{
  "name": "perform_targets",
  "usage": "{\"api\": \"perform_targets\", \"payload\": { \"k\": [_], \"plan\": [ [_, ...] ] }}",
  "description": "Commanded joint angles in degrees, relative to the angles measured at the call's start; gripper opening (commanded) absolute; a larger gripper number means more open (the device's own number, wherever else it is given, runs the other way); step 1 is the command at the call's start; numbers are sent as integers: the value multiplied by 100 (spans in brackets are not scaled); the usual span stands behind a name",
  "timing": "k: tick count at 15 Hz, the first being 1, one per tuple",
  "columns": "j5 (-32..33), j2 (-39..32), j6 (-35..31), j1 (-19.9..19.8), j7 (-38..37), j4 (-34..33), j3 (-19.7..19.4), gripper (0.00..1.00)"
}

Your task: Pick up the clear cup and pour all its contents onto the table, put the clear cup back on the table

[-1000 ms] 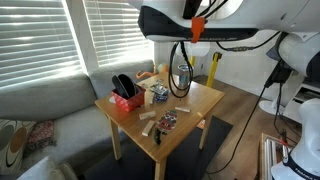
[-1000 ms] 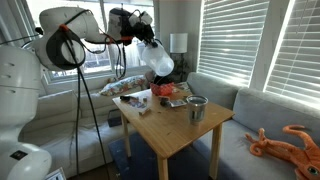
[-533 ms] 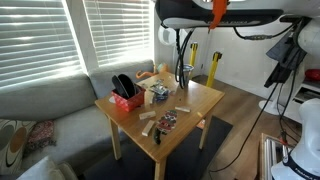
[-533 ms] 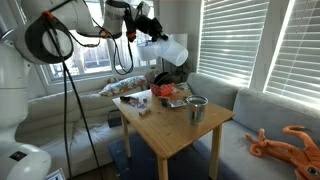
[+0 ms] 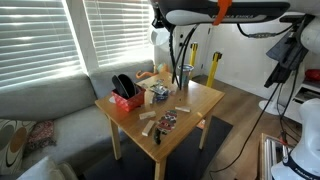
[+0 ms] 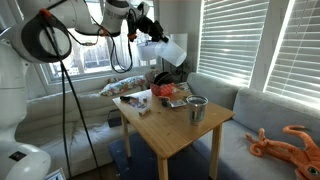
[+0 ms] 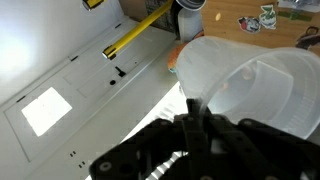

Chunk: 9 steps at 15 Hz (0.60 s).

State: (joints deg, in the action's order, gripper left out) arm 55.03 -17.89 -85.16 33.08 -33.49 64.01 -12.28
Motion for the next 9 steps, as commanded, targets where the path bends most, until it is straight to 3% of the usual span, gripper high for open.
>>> {"api": "perform_targets", "payload": {
  "k": [1,6,7,8,9],
  "plan": [
    [81,47,-912,-16,-734,107,22,1],
    [-262,352,-1827,-225,-2237,704,-63,1],
    [-320,356,-1866,-300,-2596,862,-108,1],
    [-227,244,-1322,-294,-2704,897,-194,1],
    [-704,368,-1821,-523,-2919,1211,-111,1]
  ]
}}
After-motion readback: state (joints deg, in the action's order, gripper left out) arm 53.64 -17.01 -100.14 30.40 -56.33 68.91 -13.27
